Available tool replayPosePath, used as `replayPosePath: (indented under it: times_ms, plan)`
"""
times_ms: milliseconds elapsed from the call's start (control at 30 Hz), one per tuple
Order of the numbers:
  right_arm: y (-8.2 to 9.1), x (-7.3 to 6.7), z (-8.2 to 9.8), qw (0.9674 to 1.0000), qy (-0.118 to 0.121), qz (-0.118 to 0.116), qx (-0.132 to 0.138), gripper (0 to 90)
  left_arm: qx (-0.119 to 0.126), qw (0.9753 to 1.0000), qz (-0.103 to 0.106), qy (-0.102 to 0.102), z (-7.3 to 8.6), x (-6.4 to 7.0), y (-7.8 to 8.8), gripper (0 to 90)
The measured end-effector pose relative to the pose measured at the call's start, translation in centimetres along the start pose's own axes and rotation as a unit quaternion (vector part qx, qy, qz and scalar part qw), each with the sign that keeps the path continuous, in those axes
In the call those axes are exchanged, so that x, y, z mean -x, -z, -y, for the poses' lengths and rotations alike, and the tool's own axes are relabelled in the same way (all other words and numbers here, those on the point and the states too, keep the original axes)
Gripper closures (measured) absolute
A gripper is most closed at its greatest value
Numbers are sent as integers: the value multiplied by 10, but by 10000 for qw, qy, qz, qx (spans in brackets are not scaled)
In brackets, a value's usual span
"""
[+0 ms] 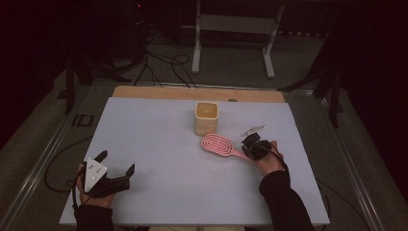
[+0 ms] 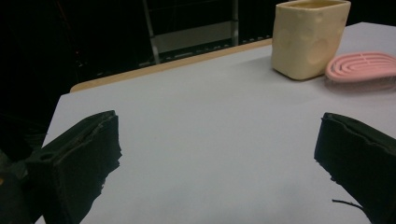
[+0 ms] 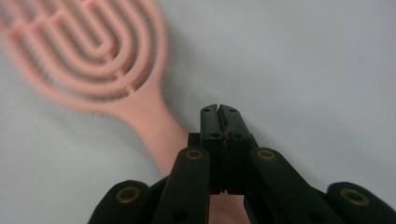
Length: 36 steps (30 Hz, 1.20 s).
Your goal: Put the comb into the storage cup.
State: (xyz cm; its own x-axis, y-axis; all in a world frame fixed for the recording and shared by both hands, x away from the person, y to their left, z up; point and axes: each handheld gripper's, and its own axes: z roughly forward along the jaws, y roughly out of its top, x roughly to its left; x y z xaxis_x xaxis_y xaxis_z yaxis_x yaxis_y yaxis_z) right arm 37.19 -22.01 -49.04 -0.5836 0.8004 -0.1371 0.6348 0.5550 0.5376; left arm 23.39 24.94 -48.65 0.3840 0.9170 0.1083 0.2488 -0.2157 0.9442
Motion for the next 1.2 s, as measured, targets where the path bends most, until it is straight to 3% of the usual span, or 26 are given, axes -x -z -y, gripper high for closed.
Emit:
replayPosePath:
  times_ms: [233,867,1067,1200]
  plan:
    - [-5,-3,13,9998,0,-106,-157,896,-5,10000,-4,6,0,1,0,8]
    - [1,-9,23,9994,37,-308,-181,892,-15,10000,11,5,0,1,0,9]
    - [4,-12,26,9994,71,-300,-148,862,-23,10000,8,-2,0,1,-1,9]
    - [8,-10,25,9997,11,-230,36,839,-24,10000,4,-8,0,1,0,9]
